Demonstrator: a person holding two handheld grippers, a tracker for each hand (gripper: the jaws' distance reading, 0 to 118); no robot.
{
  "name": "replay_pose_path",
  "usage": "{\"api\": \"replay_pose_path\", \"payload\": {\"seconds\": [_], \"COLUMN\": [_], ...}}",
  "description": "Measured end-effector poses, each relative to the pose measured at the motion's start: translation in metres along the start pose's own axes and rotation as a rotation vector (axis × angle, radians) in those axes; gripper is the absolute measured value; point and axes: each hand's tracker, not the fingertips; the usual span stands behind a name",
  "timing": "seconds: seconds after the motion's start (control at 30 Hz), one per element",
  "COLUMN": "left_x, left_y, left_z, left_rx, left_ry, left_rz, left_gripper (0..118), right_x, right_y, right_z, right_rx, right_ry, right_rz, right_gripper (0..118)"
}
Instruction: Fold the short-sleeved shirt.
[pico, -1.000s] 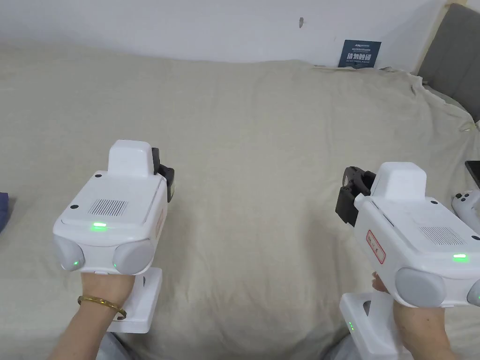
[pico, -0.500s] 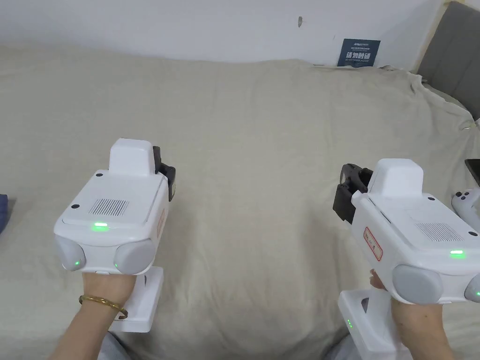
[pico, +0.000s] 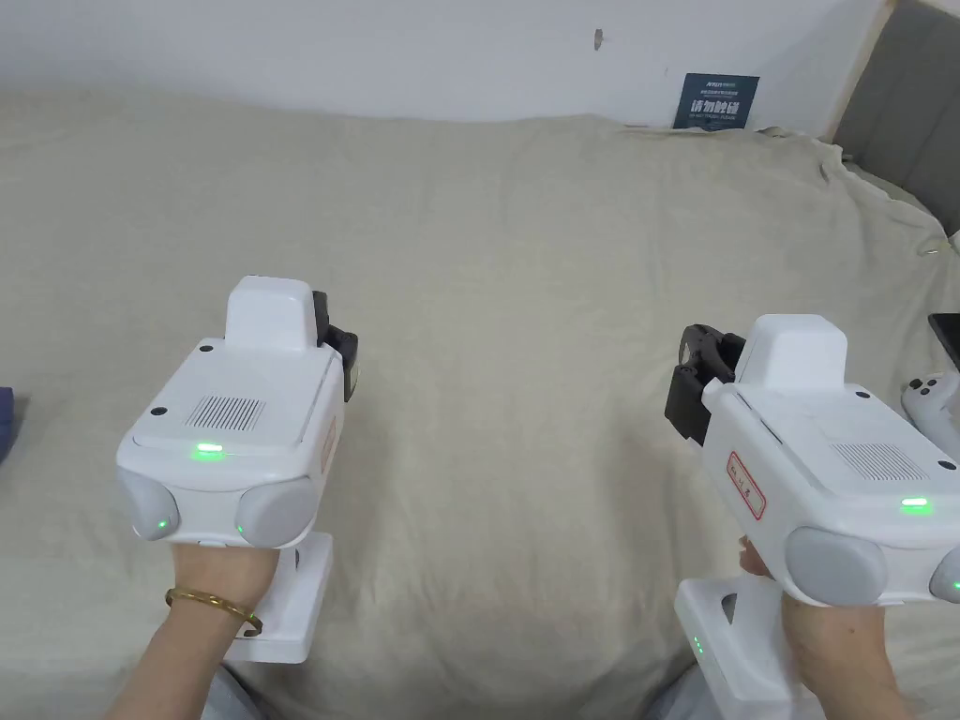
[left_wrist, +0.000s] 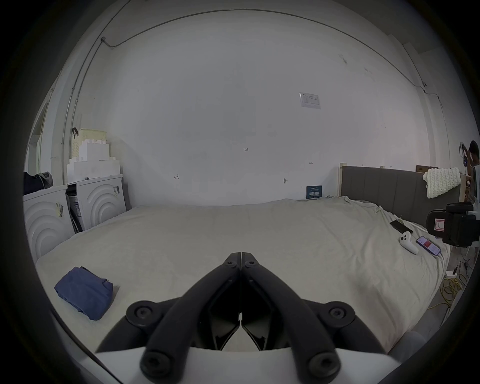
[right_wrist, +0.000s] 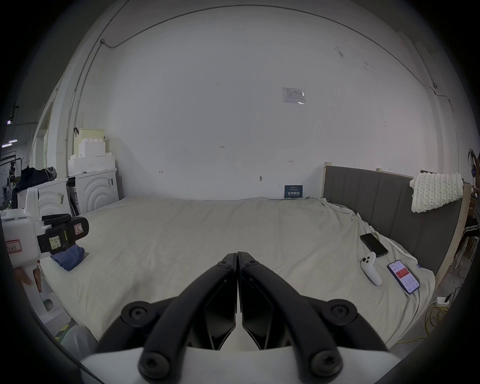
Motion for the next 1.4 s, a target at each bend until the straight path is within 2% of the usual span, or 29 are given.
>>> {"api": "replay_pose_path", "payload": {"seconds": [0.57, 0.63, 0.73, 0.77, 0.8, 0.87, 0.9, 0.93, 1.0, 1.07, 1.17, 1.23, 1.33, 1.4], "left_x": [0.003, 0.003, 0.002, 0.002, 0.002, 0.002, 0.003, 0.002, 0.000, 0.000, 0.002, 0.004, 0.007, 0.010], "left_y": [0.001, 0.001, 0.001, 0.001, 0.001, 0.001, 0.001, 0.002, 0.005, 0.010, 0.014, 0.012, 0.009, 0.007], "left_z": [0.003, 0.004, 0.006, 0.006, 0.006, 0.005, 0.005, 0.007, 0.012, 0.013, 0.018, 0.022, 0.023, 0.023], "left_rx": [0.012, 0.012, 0.004, -0.007, -0.018, -0.035, -0.037, -0.034, -0.041, -0.074, -0.100, -0.103, -0.122, -0.131], "left_ry": [-0.011, -0.009, -0.022, -0.032, -0.040, -0.036, -0.029, -0.032, -0.051, -0.058, -0.034, -0.027, -0.033, -0.037], "left_rz": [0.013, 0.014, 0.017, 0.016, 0.014, 0.009, 0.009, 0.015, 0.049, 0.092, 0.134, 0.134, 0.111, 0.100], "left_gripper": [1, 3, 21, 33, 63, 105, 118, 118, 118, 118, 118, 118, 118, 118], "right_x": [-0.006, -0.006, -0.003, -0.003, 0.000, 0.003, 0.005, 0.005, 0.006, 0.005, 0.004, 0.000, -0.009, -0.015], "right_y": [0.005, 0.006, 0.008, 0.009, 0.010, 0.012, 0.014, 0.015, 0.018, 0.023, 0.030, 0.036, 0.044, 0.047], "right_z": [0.004, 0.006, 0.006, 0.006, 0.004, 0.000, 0.000, 0.001, 0.003, 0.003, 0.005, 0.008, 0.014, 0.018], "right_rx": [0.002, 0.002, -0.001, -0.019, -0.043, -0.103, -0.120, -0.124, -0.128, -0.168, -0.234, -0.301, -0.434, -0.456], "right_ry": [0.002, 0.004, 0.015, 0.017, 0.019, 0.039, 0.044, 0.061, 0.097, 0.030, -0.021, -0.042, -0.025, -0.022], "right_rz": [-0.012, -0.020, -0.034, -0.036, -0.043, -0.078, -0.102, -0.121, -0.158, -0.207, -0.227, -0.220, -0.154, -0.134], "right_gripper": [0, 0, 1, 6, 25, 79, 106, 114, 117, 117, 117, 117, 117, 117]}}
